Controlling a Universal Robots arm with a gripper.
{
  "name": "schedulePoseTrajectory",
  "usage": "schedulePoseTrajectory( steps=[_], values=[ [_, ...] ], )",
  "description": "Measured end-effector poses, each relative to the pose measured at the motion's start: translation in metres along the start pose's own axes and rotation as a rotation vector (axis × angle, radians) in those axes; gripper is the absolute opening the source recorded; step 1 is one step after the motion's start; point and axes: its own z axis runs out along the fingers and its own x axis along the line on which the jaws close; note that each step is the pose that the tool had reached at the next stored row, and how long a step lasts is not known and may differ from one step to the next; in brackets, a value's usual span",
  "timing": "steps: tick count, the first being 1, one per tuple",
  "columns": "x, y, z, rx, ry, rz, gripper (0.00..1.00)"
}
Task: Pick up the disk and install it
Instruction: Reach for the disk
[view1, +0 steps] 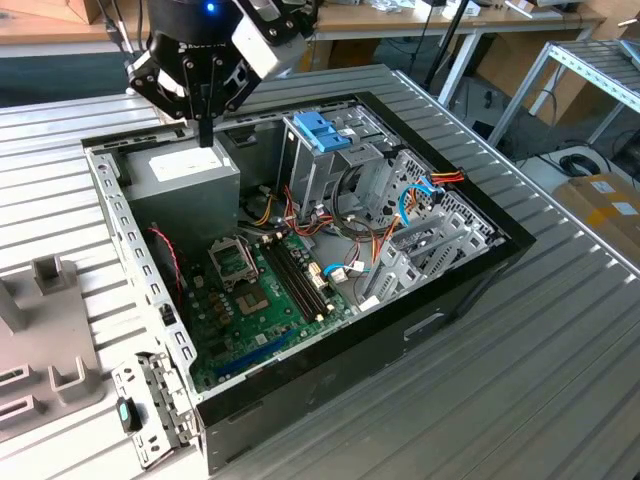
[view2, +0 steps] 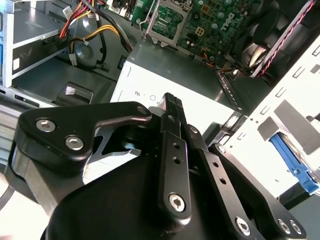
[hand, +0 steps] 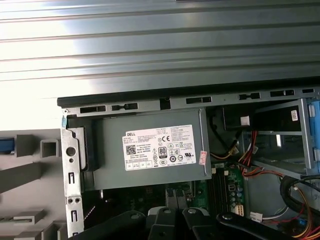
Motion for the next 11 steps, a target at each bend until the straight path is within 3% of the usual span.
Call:
schedulePoseTrajectory(
  steps=[11],
  values=[
    [0.0051, -0.0004, -0.0002, 0.0001, 0.0000, 0.000, 0.11]
  ],
)
